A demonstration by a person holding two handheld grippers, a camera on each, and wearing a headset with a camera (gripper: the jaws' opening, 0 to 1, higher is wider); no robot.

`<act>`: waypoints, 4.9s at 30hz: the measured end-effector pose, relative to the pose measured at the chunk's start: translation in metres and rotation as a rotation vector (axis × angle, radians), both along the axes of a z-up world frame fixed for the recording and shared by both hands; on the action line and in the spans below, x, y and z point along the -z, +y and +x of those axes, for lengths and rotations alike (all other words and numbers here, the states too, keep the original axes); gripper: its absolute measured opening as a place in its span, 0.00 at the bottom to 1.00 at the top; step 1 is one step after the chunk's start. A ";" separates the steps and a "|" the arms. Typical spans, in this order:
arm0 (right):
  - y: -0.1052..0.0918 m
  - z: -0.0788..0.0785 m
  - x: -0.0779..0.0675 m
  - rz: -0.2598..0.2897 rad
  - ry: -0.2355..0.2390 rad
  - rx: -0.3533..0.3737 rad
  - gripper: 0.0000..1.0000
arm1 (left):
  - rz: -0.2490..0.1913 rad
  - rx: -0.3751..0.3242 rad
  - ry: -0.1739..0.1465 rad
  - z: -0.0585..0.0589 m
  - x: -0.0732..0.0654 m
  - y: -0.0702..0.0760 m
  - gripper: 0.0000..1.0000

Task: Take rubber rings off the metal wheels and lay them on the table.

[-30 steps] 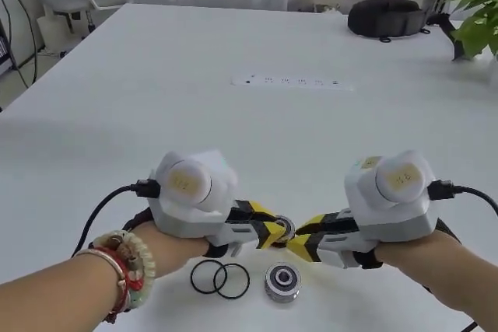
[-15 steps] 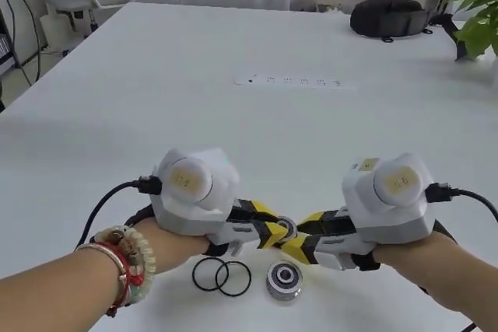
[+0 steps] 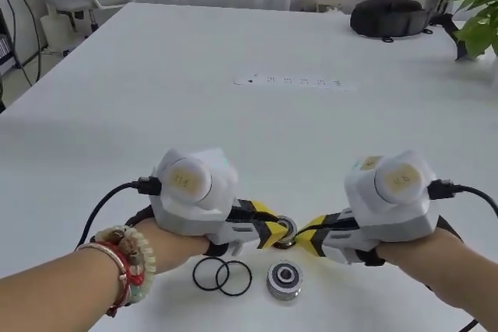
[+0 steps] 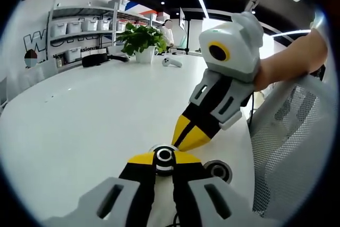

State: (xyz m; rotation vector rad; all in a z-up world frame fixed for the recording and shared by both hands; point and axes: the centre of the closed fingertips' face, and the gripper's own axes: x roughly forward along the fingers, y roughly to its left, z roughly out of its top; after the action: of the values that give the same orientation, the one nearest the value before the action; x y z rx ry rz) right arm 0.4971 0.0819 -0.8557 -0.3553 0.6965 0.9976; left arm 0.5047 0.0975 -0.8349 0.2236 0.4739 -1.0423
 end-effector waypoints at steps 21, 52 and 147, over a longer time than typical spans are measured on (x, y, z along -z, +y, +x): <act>-0.003 -0.002 -0.015 0.410 0.455 0.417 0.00 | 0.003 0.007 -0.008 0.000 0.000 -0.001 0.06; 0.007 -0.001 -0.024 0.443 0.460 0.356 0.00 | -0.003 0.000 -0.020 0.001 0.000 -0.001 0.07; -0.007 0.018 -0.033 0.467 0.392 0.423 0.00 | 0.015 0.129 -0.016 -0.015 -0.039 -0.007 0.34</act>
State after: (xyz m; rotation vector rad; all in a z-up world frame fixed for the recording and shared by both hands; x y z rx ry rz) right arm 0.5152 0.0751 -0.8228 0.3953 0.8200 0.7950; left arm 0.4900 0.0905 -0.7962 0.2788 0.4575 -1.1628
